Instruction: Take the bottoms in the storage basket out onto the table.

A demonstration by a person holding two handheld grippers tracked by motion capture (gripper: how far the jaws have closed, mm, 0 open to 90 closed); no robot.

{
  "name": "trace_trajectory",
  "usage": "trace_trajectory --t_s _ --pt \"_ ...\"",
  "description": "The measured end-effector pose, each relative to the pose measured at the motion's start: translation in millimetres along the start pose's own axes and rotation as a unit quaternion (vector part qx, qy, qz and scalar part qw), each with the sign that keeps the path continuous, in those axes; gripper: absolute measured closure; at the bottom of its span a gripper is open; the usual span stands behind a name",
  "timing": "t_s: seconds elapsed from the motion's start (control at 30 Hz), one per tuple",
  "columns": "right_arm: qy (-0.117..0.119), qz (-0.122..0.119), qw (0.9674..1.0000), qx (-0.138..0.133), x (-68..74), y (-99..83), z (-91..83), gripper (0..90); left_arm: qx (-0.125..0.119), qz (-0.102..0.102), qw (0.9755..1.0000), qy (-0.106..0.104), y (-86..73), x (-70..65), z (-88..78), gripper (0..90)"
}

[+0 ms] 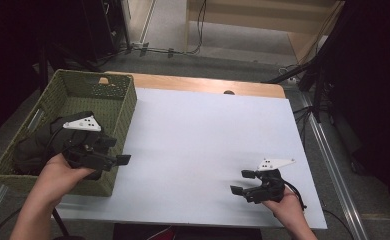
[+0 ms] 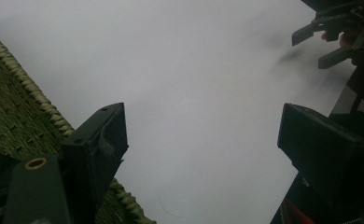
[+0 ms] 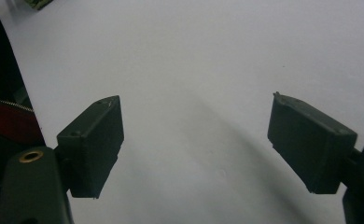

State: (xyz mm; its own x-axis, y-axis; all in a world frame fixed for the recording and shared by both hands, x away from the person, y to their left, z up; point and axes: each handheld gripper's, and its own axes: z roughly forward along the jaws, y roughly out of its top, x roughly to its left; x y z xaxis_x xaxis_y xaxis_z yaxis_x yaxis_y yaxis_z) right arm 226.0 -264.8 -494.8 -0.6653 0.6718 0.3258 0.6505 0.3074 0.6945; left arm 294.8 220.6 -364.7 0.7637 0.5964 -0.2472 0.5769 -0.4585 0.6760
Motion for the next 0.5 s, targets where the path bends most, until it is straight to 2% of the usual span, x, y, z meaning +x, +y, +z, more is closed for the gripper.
trace_trajectory --t_s 0.03,0.17,0.3,0.33,0.5 --pt "0.004 -0.002 1.0 0.001 0.3 1.3 2.0 17.0 -0.006 0.01 0.9999 0.002 3.6 2.5 -1.8 16.8" --pt "0.008 -0.004 1.0 0.002 1.2 2.6 3.7 17.0 -0.01 0.013 0.9999 -0.001 8.7 7.5 -5.1 16.9" --pt "0.009 -0.004 1.0 0.002 0.4 3.3 4.0 17.0 -0.007 0.01 0.9999 0.006 14.5 13.4 -7.8 16.9" --pt "0.009 -0.005 0.9999 0.001 0.2 3.6 4.0 17.0 -0.008 0.008 0.9998 0.014 15.5 15.8 -8.6 16.9" --pt "0.011 -0.008 0.9999 0.001 0.3 4.1 4.7 16.9 -0.002 0.01 0.9998 0.017 16.6 21.8 -9.5 16.9"
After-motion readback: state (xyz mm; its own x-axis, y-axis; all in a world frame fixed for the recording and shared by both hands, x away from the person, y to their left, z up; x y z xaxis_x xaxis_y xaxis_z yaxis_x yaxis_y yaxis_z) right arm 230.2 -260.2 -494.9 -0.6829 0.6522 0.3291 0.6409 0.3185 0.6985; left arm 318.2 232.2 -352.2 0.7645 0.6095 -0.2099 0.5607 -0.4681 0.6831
